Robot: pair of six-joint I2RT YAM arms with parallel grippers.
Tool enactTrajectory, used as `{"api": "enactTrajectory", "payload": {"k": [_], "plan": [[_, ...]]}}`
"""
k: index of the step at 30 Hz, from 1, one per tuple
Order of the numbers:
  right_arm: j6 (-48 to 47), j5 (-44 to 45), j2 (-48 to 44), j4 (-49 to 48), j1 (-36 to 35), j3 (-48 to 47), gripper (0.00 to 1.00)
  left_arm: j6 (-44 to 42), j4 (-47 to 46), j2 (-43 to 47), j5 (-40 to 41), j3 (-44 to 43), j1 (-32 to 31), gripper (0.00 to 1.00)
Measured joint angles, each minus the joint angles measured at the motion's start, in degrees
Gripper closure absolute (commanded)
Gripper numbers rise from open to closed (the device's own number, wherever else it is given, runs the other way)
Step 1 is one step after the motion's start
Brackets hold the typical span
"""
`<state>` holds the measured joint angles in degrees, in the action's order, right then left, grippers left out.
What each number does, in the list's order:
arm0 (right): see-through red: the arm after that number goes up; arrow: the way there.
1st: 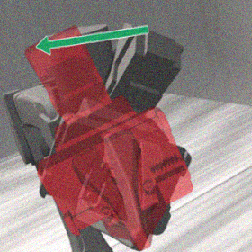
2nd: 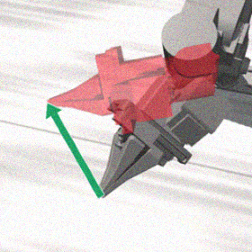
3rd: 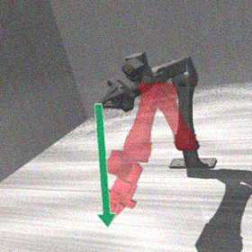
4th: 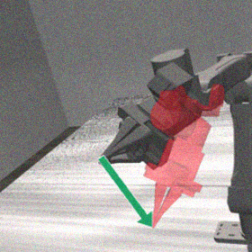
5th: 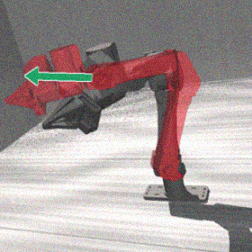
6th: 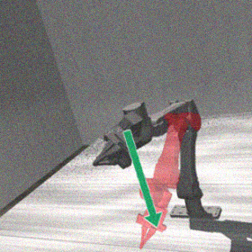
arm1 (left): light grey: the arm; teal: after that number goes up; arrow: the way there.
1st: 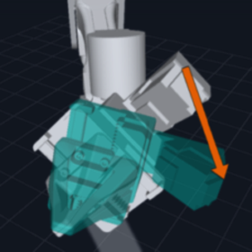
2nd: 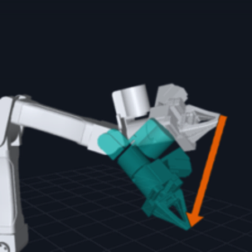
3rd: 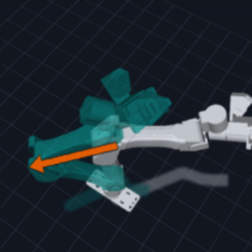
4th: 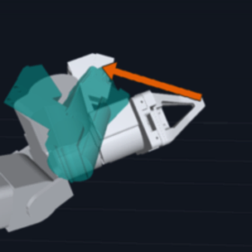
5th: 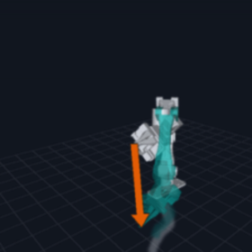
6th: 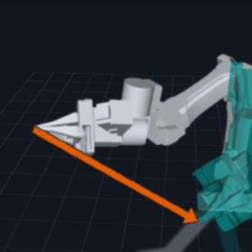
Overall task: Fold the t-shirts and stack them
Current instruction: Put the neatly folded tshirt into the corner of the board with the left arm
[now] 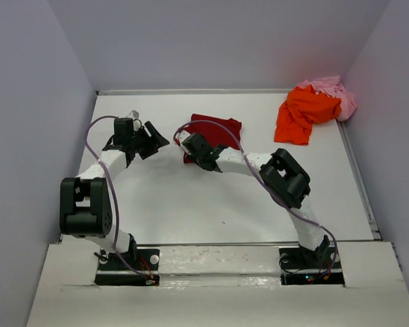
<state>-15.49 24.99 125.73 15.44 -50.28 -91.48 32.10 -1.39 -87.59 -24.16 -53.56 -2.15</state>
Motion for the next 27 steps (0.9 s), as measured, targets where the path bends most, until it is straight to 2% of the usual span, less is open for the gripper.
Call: {"api": "enactTrajectory", "payload": {"k": [4,8,13,18,27], "plan": [[1.6,-2.4,-2.1,1.5,1.6,1.6,1.00,2.4,-3.4,0.0,0.3,4.0,-0.1,0.20],[2.5,-3.6,-3.0,2.4,2.4,1.8,1.00,5.7,-7.3,-0.7,0.3,7.2,-0.6,0.20],[3.1,-4.6,-3.7,2.6,2.6,2.0,1.00,11.2,-16.4,-3.4,0.0,11.7,-3.1,0.20],[3.5,-5.6,-4.7,3.5,2.7,2.1,1.00,15.9,-24.3,-8.8,-1.4,12.8,-5.6,0.20],[3.5,-6.4,-5.7,4.0,3.1,2.1,1.00,20.8,-35.4,-13.2,-2.4,12.9,-6.8,0.20]]}}
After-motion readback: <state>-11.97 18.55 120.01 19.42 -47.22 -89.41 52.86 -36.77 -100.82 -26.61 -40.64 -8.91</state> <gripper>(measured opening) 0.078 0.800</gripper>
